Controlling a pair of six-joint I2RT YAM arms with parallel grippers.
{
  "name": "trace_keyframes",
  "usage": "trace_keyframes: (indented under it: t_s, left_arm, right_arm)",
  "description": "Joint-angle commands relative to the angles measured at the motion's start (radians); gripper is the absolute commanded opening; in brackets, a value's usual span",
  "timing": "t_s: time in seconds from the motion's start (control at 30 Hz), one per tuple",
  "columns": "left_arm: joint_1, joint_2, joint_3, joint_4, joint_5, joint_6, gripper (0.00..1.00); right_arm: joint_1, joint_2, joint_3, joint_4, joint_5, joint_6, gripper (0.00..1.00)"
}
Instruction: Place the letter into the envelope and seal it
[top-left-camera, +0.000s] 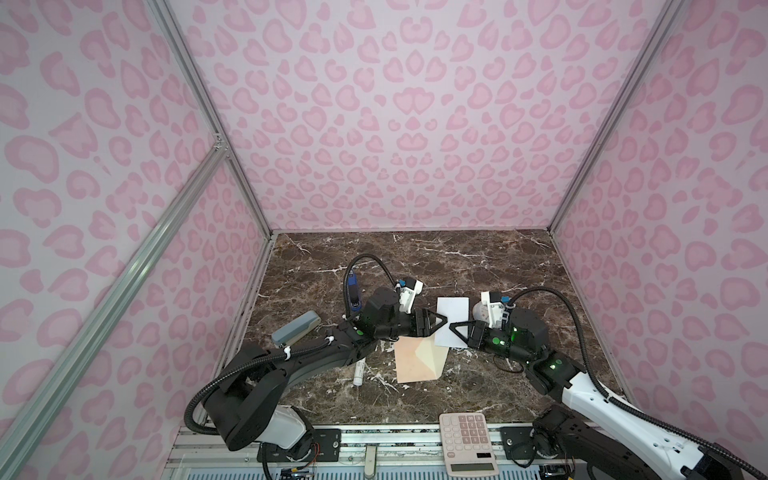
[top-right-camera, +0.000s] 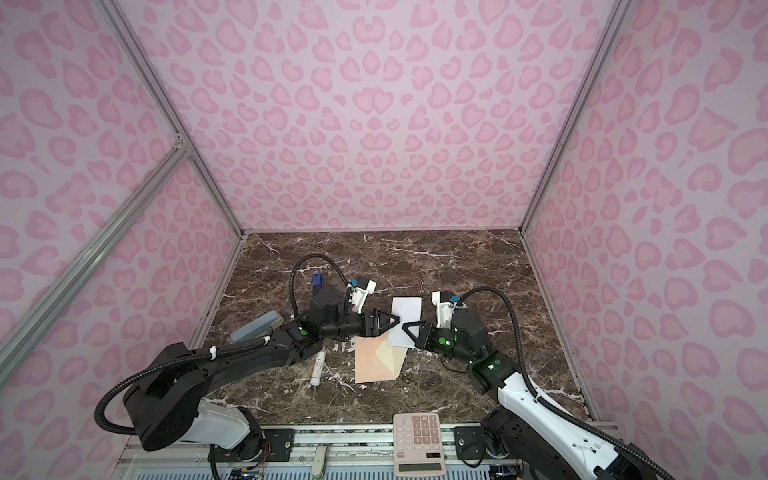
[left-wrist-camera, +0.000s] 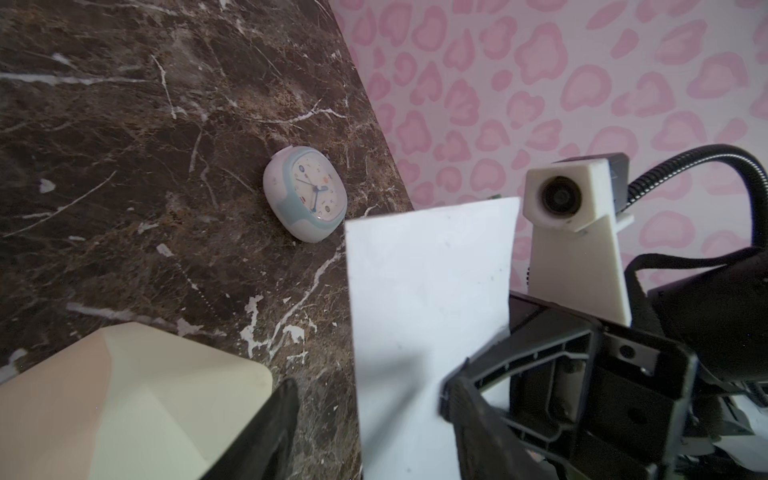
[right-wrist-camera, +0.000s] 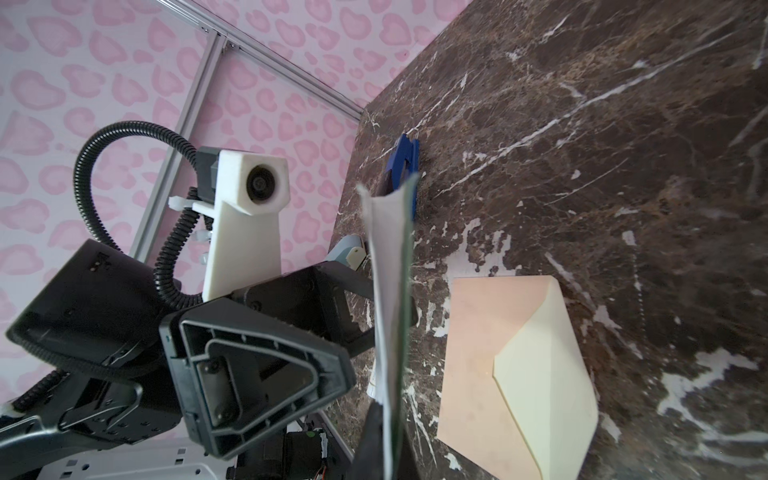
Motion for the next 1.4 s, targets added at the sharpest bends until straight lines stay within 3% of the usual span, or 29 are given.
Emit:
trace_keyframes:
  t_s: [0.0, 0.2, 0.33, 0.43, 0.63, 0.97, 1.17, 1.37]
  left_arm:
    - [0.004, 0.003, -0.004, 0.118, 0.048, -0.030, 0.52]
    - [0.013, -0.013, -0.016, 0.122, 0.045, -0.028, 0.25]
    - [0.013, -0.009, -0.028, 0.164, 0.062, -0.043, 0.08]
    - [0.013, -0.003, -0.039, 0.201, 0.075, -0.059, 0.05]
    - [0.013, -0.004, -0.054, 0.234, 0.084, -0.077, 0.07]
    - [0.013, -0.005, -0.074, 0.256, 0.089, -0.092, 0.15]
    - [0.014, -0.008, -0.078, 0.248, 0.080, -0.093, 0.26]
    - [0.028, -0.026, -0.095, 0.253, 0.061, -0.103, 0.48]
  right_arm:
    - [0.000, 0.005, -0.011, 0.071, -0.023, 0.018, 0.00]
    - [0.001, 0.031, -0.022, 0.130, -0.070, 0.032, 0.03]
    - [0.001, 0.060, -0.019, 0.177, -0.116, 0.041, 0.21]
    - [0.001, 0.088, -0.004, 0.187, -0.140, 0.038, 0.31]
    - [0.003, 0.142, 0.010, 0.243, -0.173, 0.051, 0.31]
    - [0.004, 0.188, 0.022, 0.276, -0.194, 0.062, 0.16]
    - [0.004, 0.209, 0.040, 0.236, -0.221, 0.031, 0.05]
    - [0.003, 0.209, 0.047, 0.177, -0.218, -0.006, 0.00]
